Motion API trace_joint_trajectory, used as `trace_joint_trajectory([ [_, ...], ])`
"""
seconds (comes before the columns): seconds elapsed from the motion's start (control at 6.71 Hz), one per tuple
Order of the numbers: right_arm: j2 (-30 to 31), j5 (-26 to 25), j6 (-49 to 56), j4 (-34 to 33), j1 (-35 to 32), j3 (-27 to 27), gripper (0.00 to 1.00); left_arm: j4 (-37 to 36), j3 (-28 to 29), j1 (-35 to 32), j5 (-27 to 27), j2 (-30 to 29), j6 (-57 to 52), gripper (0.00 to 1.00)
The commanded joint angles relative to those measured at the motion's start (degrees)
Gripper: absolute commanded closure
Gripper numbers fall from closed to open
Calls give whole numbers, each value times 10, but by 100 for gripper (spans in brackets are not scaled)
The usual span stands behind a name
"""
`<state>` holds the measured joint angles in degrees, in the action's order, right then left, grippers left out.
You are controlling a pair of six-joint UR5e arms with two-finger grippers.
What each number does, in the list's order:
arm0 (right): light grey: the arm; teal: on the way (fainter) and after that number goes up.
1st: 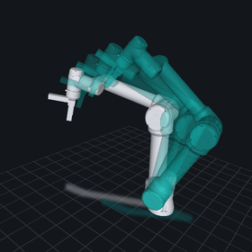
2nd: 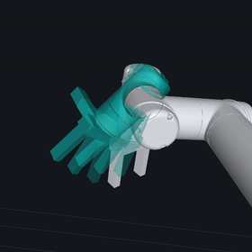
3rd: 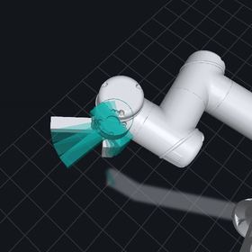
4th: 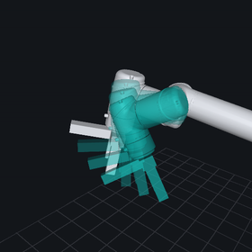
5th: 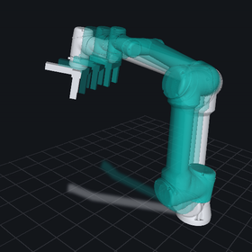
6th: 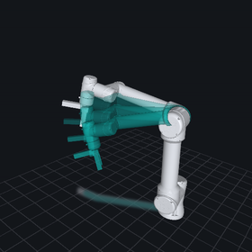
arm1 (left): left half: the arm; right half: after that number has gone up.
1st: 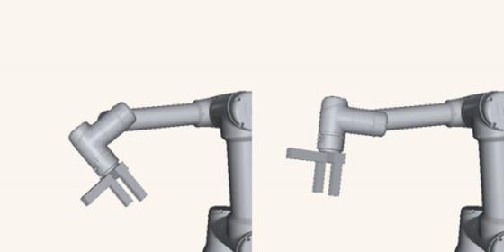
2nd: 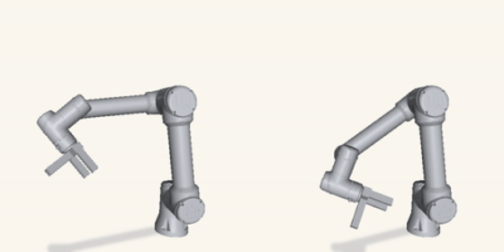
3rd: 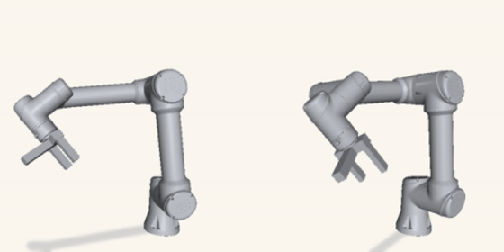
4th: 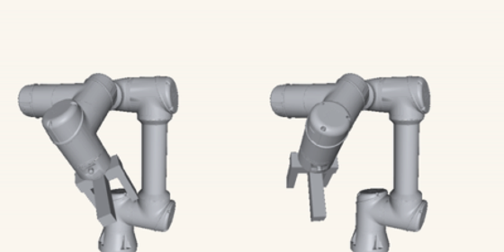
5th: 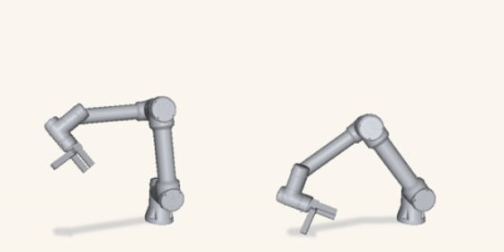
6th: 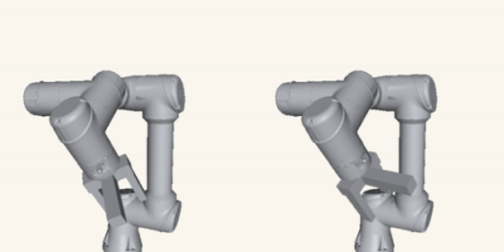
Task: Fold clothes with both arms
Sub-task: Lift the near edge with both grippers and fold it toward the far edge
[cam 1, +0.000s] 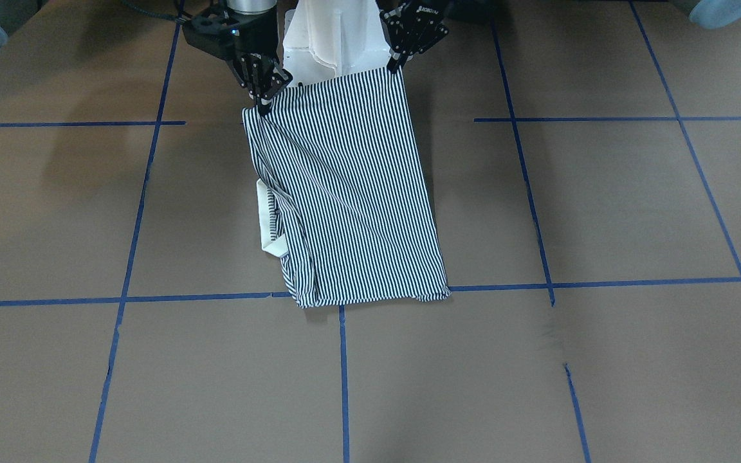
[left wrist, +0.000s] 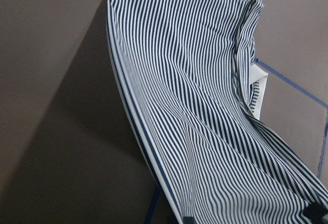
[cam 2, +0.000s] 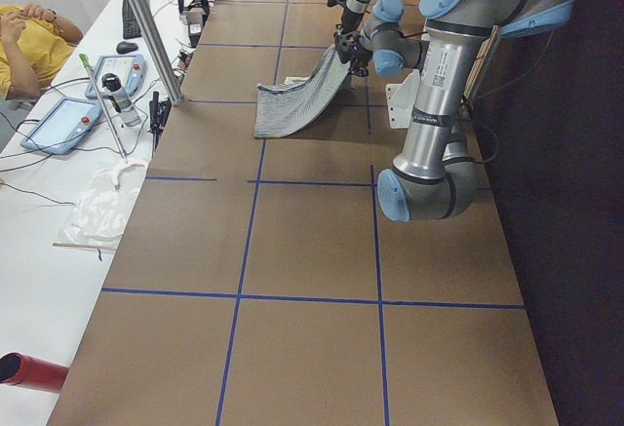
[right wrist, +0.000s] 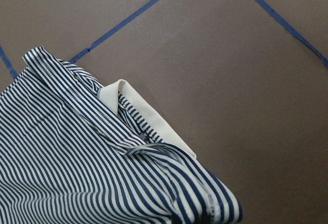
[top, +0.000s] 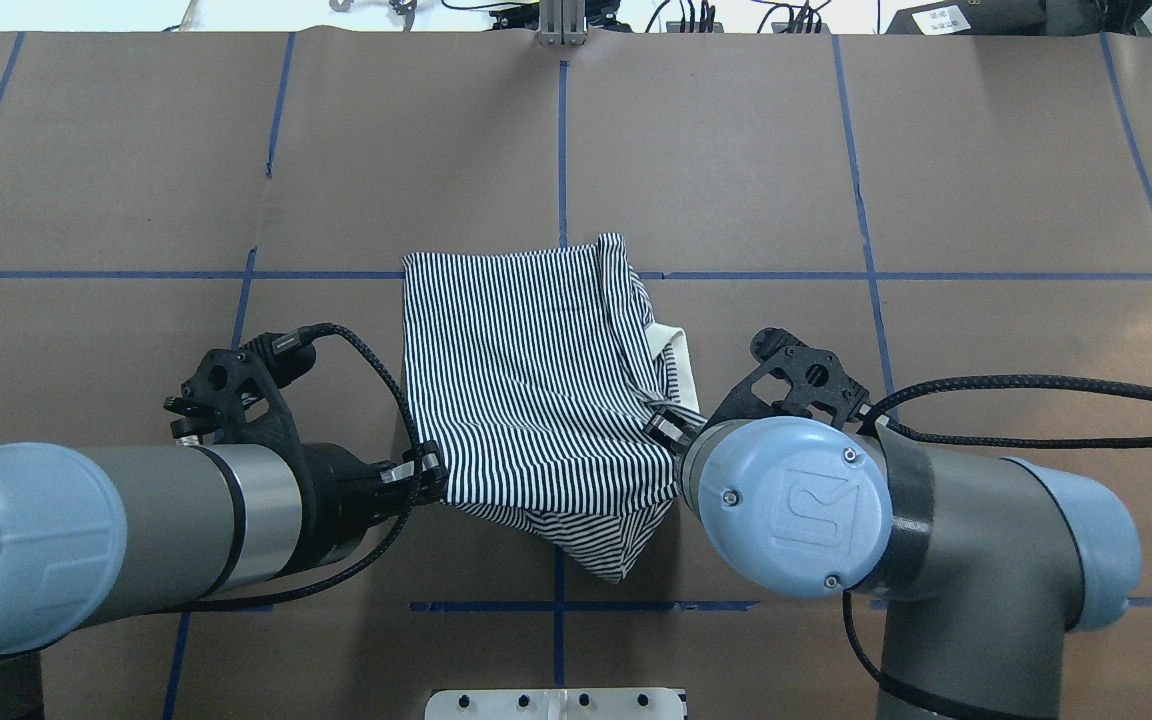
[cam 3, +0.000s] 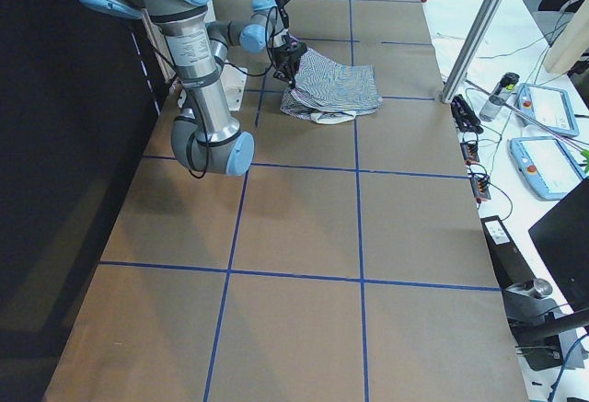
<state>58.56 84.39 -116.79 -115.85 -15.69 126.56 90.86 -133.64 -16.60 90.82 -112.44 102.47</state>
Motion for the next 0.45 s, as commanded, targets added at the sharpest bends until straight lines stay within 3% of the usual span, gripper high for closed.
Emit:
trace_joint_trajectory([
  [0.0,-39,-4,10,2,-11,-64,100,-17,55,-17,0,-24,-43,100],
  [0.3,-78,-5,16,113,-53,-194,100,-17,112,-77,1,-45,-101,100],
])
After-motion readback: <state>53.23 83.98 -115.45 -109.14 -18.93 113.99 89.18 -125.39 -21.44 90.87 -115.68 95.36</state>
